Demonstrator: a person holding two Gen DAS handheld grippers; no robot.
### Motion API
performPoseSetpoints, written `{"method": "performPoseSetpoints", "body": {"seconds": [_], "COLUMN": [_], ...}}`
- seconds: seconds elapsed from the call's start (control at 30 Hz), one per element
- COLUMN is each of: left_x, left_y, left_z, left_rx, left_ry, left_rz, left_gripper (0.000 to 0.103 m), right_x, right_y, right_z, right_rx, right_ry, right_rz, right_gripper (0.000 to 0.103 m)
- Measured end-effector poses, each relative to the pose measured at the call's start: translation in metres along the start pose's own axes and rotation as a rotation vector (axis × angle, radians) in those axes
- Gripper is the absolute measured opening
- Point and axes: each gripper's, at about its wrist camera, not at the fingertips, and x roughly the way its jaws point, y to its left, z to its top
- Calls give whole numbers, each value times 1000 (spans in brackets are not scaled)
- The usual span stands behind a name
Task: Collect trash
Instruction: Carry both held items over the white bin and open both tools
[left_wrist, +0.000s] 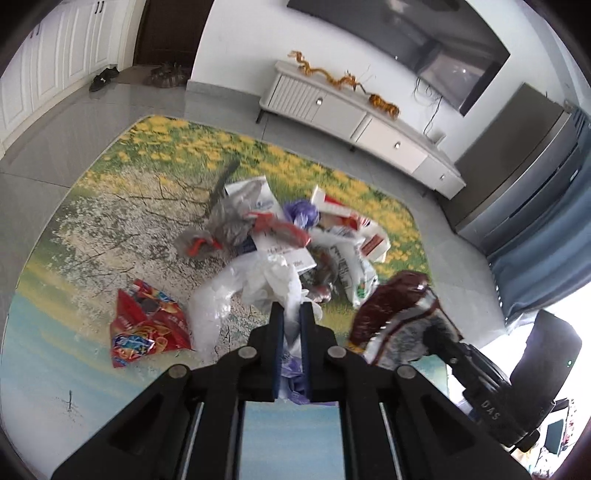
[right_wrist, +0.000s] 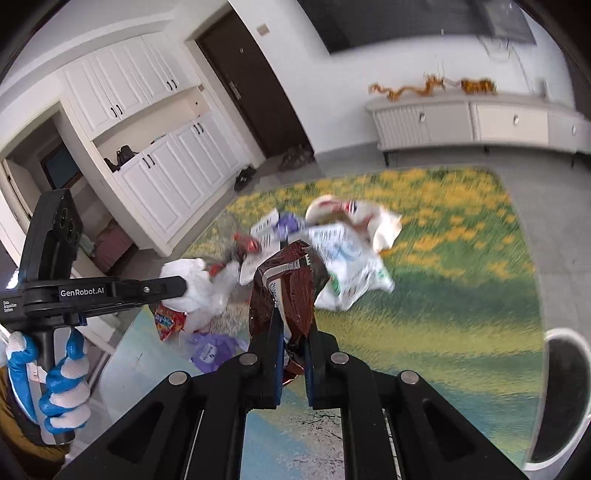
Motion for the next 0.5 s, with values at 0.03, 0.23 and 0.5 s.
{"method": "performPoseSetpoints", "body": {"seconds": [0.03, 0.23, 0.5], "left_x": [-5, -21, 11], "left_y": [-1, -29, -119], "left_z": [0, -1, -11], "left_rx": [0, 62, 204], "left_ry": [-12, -38, 42], "left_rz": [-2, -36, -124], "left_gripper": [7, 7, 7], "right_x": [-6, -58, -134], "right_y": [1, -23, -104], "right_z": [1, 8, -11], "right_rx": [-2, 41, 153], "right_ry": [-16, -123, -222], "right_rz": [-7, -83, -316], "right_gripper": [9, 9, 9]}}
